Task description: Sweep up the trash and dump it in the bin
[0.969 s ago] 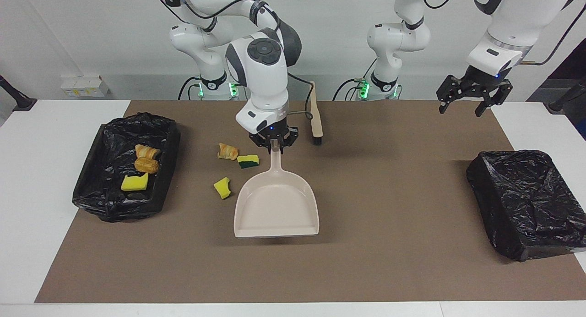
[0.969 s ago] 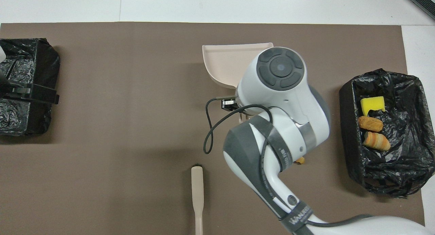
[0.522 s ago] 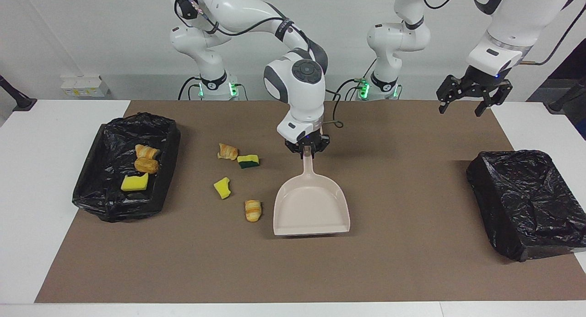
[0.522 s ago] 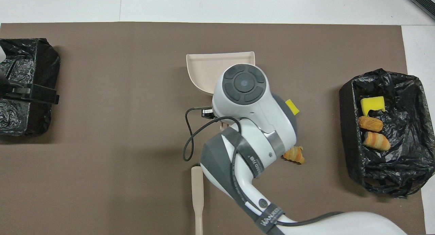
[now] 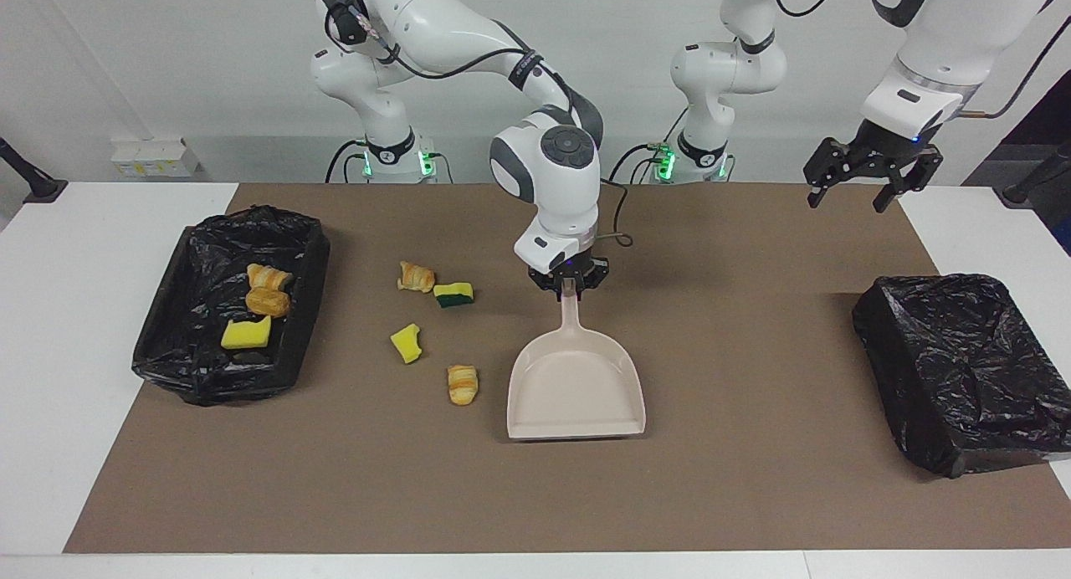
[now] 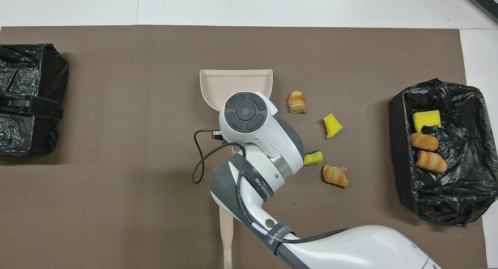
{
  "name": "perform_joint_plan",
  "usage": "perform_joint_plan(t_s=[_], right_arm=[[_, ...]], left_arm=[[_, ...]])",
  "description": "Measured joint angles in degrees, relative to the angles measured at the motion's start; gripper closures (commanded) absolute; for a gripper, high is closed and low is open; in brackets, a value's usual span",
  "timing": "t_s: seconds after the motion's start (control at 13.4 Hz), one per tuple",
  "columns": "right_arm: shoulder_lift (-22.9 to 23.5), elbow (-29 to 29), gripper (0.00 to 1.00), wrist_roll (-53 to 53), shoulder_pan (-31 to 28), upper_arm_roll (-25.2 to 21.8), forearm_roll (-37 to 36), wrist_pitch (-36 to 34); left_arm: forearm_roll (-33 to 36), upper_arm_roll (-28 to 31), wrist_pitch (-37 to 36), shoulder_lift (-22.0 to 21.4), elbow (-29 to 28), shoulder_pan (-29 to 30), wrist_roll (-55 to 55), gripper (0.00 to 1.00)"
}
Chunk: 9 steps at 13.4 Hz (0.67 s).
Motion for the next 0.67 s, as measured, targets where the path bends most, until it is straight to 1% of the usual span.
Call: perform_joint_plan(t_s=[0.22,0.45,0.6,0.67], right_arm=[[1.13,-0.64,1.0,0.0,0.22,0.0,-0.03,0.63],[1.31,-1.83,1.0,-0.03,0.22,0.0,-0.13,1.59],[1.31,-2.07,0.78,-0.12,0.18,0.0,-0.13,1.72],[1.31,-2.09,0.59,-0.14,0.15,0.0,-0.13,1.72]], left_arm=[[0.0,0.0,0.0,-0.09,0.02,0.01,0.0,0.0],[0.0,0.0,0.0,-0.15,0.06,0.01,0.0,0.0],[0.0,0.0,0.0,-0.17,0.06,0.01,0.0,0.0],[0.0,0.0,0.0,-0.17,0.06,0.01,0.0,0.0]])
